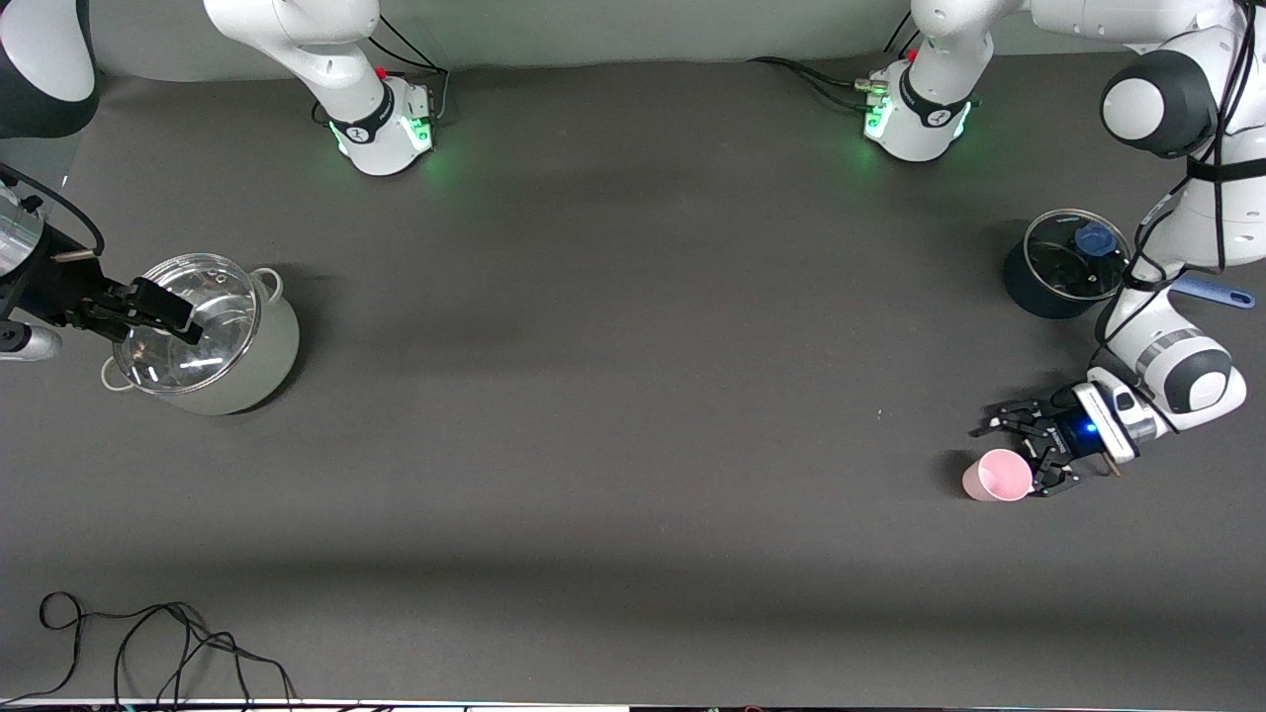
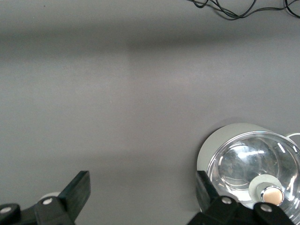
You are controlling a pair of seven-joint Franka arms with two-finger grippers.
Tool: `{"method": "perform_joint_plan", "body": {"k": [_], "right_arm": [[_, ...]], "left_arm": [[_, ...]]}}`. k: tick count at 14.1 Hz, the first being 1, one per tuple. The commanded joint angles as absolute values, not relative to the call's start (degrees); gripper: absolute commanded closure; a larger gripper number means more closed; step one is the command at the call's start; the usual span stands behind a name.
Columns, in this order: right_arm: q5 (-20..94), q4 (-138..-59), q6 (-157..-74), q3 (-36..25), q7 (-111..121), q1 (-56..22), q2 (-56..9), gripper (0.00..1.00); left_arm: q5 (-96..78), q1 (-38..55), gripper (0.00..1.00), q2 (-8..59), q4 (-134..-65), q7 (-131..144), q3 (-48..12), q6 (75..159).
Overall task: Transfer pink cup from left to right arm
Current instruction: 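Close the left gripper around the pink cup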
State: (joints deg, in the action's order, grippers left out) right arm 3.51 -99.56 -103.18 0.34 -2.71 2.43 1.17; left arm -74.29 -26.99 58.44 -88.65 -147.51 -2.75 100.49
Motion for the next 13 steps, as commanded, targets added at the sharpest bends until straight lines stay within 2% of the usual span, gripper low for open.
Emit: {"method": "perform_joint_plan", "body": {"k": [1,7,11,13], "right_arm": [[4.7,-100.4,-103.2,0.1,-2.7,2.5,2.4,0.01],[4.7,-100.4,-103.2,0.1,-2.7,2.6,2.4,0.0],[4.7,-100.4,-103.1,0.1,-2.6,2.7,2.4,0.0],[4.7,-100.4,-103.1,0.1,-2.6,2.7,2.4,0.0]], "left_arm": [[-76.1,-26.7,0.0,58.3,-89.3,-147.0,-3.5,102.2],[-77.9,-26.6,0.02,58.5,-89.6,-145.9,-5.0,103.5],[-78.2,-26.2,0.38,58.4,-89.6,-145.8,-5.0,103.9],[-78.6,-26.1,0.48,58.0,-89.8,-145.5,-5.0,104.0]]}}
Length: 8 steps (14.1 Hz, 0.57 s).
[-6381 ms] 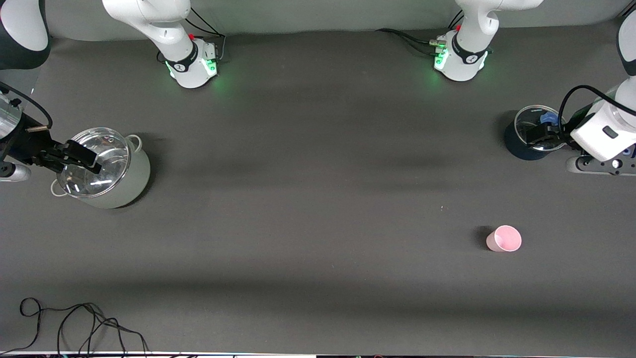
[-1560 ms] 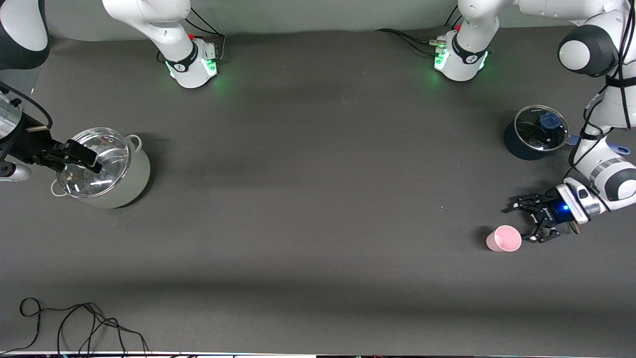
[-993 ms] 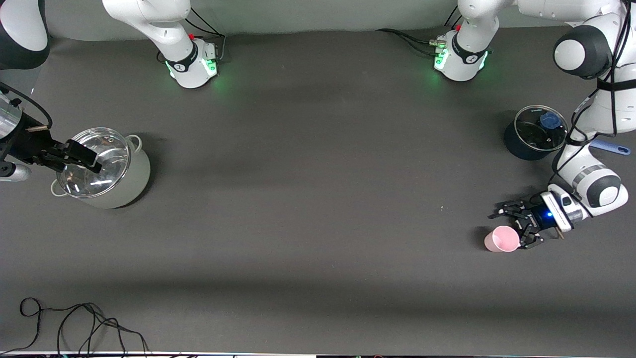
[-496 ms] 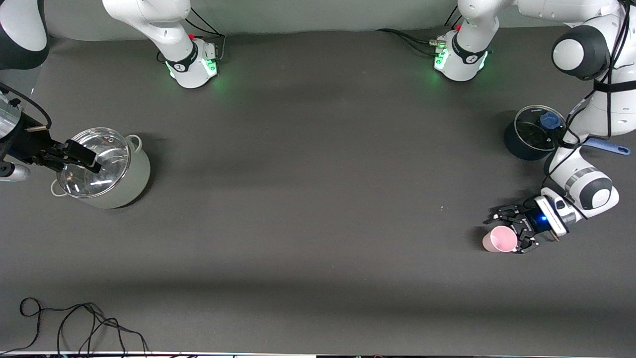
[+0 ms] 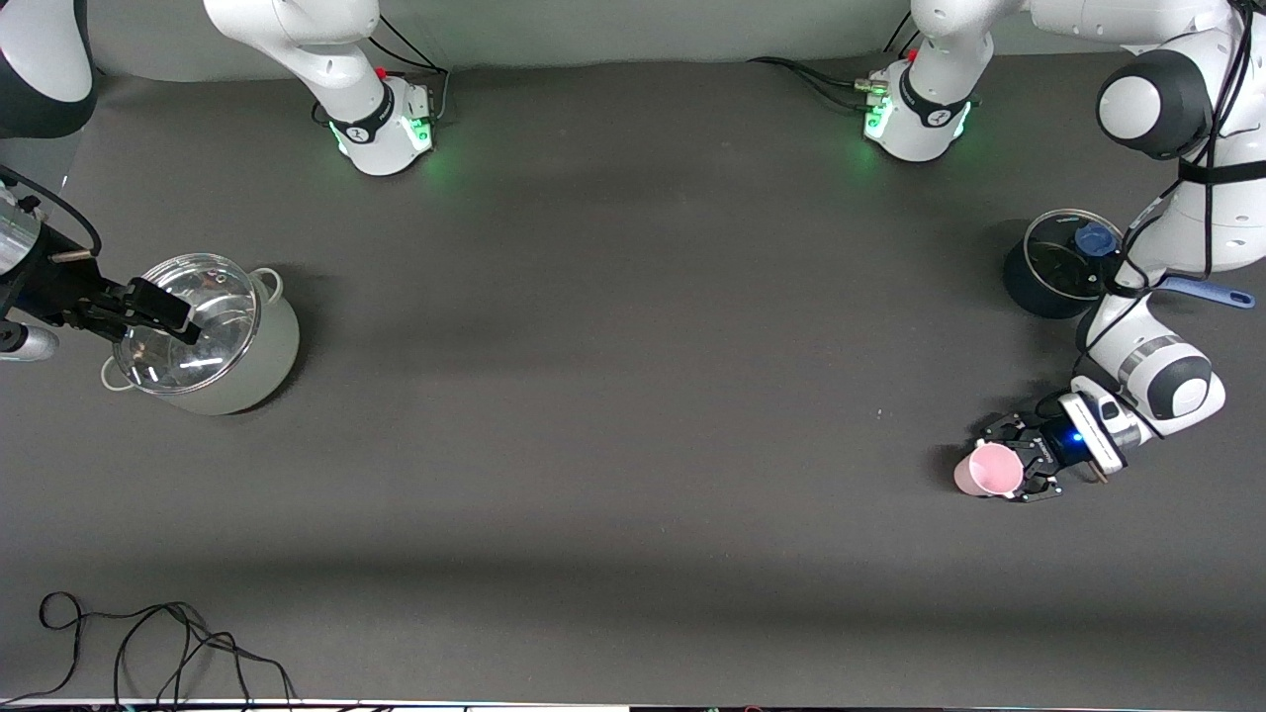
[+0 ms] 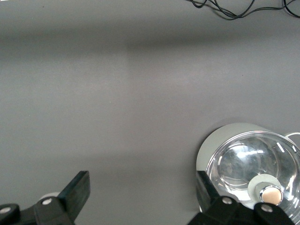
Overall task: Transfer pink cup from left to right arm
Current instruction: 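Close the left gripper around the pink cup, then carry the pink cup with the left gripper toward the table middle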
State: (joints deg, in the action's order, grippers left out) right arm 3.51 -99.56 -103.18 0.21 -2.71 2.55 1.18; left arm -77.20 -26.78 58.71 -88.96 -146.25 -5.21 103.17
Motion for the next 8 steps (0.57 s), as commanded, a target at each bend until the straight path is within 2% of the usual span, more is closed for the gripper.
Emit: {"method": "perform_joint_plan", "body": {"k": [1,3,8], "right_arm": [[4.7,-100.4,-103.1,0.1,-2.6,2.7,2.4,0.0],[4.7,-100.4,-103.1,0.1,-2.6,2.7,2.5,0.0],[4.7,-100.5,-103.1,0.1,-2.7,2.7,2.5,0.01]], "left_arm": [[-78.6,-26.1,0.52,57.7,-89.8,-144.9,-5.0,104.5],[-78.6,-25.1,0.58,56.5,-90.0,-142.7,-5.0,105.6],[-79.1,-21.4,0.59,48.4,-95.4,-134.1,-7.0,111.2]]}}
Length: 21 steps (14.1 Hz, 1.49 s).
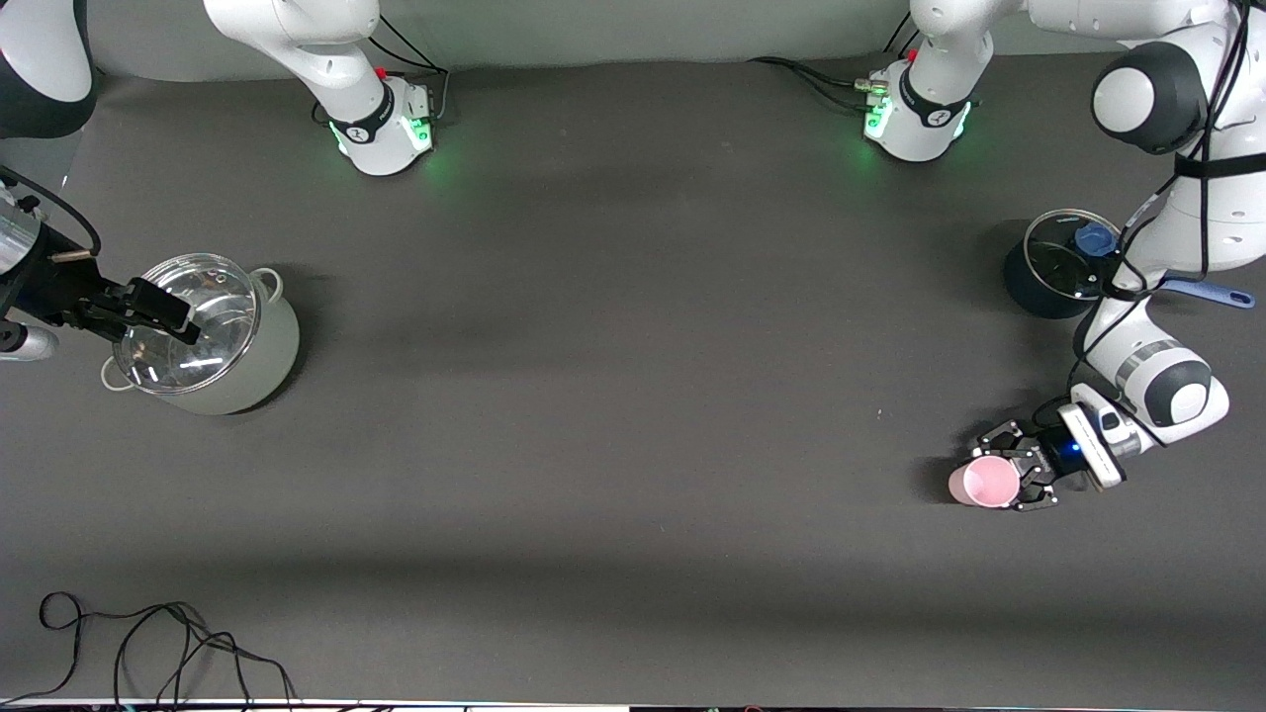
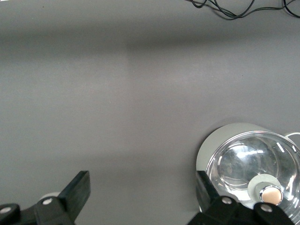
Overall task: Transfer pink cup from left to right arm
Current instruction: 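Carry the pink cup with the left gripper toward the table middle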
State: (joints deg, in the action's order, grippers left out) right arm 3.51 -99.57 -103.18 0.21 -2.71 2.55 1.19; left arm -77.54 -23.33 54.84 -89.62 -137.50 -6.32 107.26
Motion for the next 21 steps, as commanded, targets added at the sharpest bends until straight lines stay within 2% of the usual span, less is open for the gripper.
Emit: {"method": "perform_joint_plan", "body": {"k": [1,4,6,9,12,15,18,21], "right_arm": [[4.7,-100.5,-103.1,0.1,-2.6,2.7,2.4,0.0],[4.7,-100.5,-103.1,0.1,-2.7,2.6,2.5,0.0],[4.7,-100.5,-102.8,0.1,-3.6,2.6,2.6,0.0],[4.9,-100.2,-101.1,0.1,-10.9,2.6,2.9,0.01],[8.9,-99.1,-97.9,0.0,-23.7,2.4,2.9,0.01],[9.1,-97.5,-93.0,0.2,-35.6,2.4,2.8,0.01],[9.8,-96.3,-87.4,1.0,-45.5,2.1,2.3,0.01],[10.0,-95.4,-86.0,3.7,-59.5,-1.5,1.7,0.01]], "left_arm": [[-79.1,-21.4,0.59,46.2,-97.4,-132.9,-9.3,113.6],[-79.8,-21.6,0.6,40.4,-102.5,-129.4,-16.1,120.0],[-79.8,-21.3,0.61,35.7,-105.2,-124.9,-18.8,120.2],[-80.1,-20.9,0.61,33.1,-107.6,-121.6,-24.3,121.9],[-84.2,-21.2,0.61,31.6,-108.8,-120.1,-33.7,131.8],[-86.0,-21.4,0.59,29.5,-110.1,-120.0,-41.6,137.7],[-88.4,-21.1,0.59,24.3,-112.8,-119.8,-47.7,143.7],[-88.5,-21.4,0.59,18.7,-114.0,-115.8,-56.7,150.4]]}}
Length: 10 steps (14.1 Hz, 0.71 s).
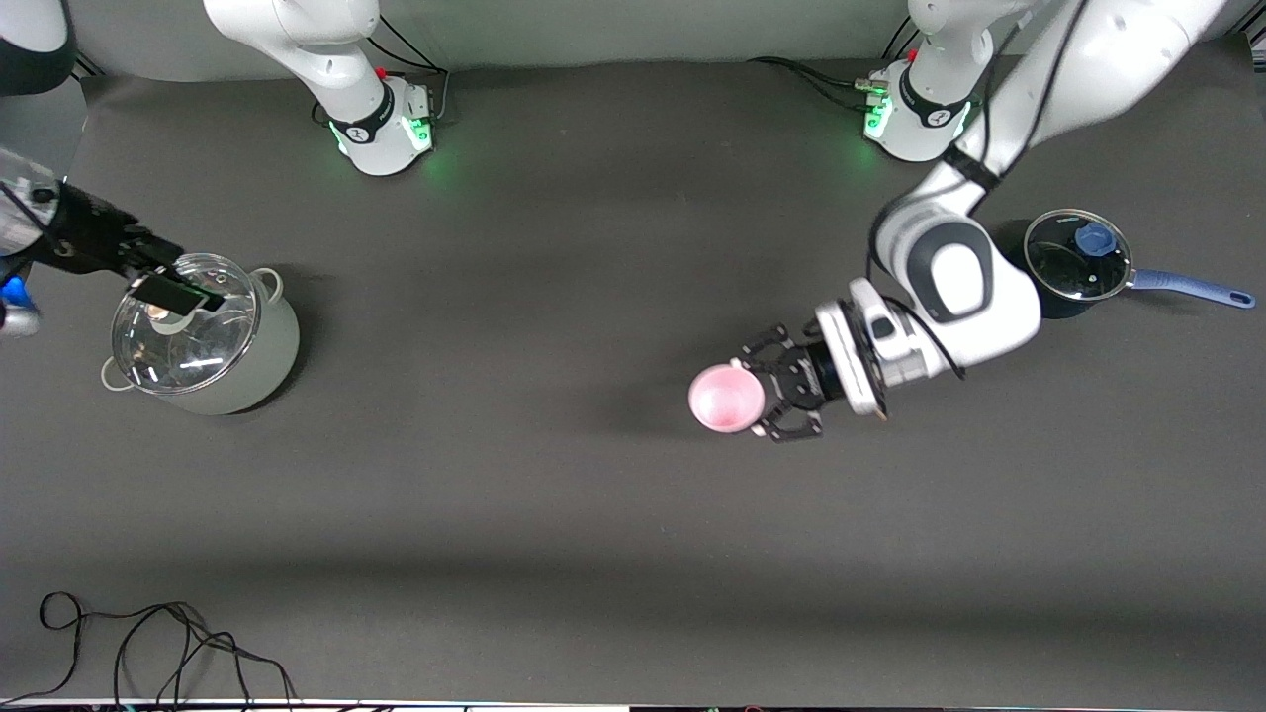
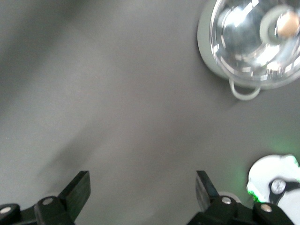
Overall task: Transfer pink cup from left to right arm
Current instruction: 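Carry the pink cup with the left gripper toward the table middle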
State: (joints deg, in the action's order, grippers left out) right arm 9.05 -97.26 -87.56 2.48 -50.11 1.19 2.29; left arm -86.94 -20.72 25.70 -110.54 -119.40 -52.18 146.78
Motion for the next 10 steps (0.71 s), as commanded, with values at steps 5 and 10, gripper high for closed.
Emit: {"method": "perform_joint_plan", "body": {"k": [5,10], "right_arm": [[12.4,-89.1,-86.0,3.9,-77.0,-13.0,-1.0,0.01],[14.8,-81.1,-86.0,4.0,-90.1,-21.4,-4.2,0.01]], "left_arm": [[-88.5,-20.8,0.6,16.6,-113.3,-113.1,-68.7,163.4],[-88.8,-20.4,0.6,16.7,-112.6,-111.1,-71.9,166.9]]}}
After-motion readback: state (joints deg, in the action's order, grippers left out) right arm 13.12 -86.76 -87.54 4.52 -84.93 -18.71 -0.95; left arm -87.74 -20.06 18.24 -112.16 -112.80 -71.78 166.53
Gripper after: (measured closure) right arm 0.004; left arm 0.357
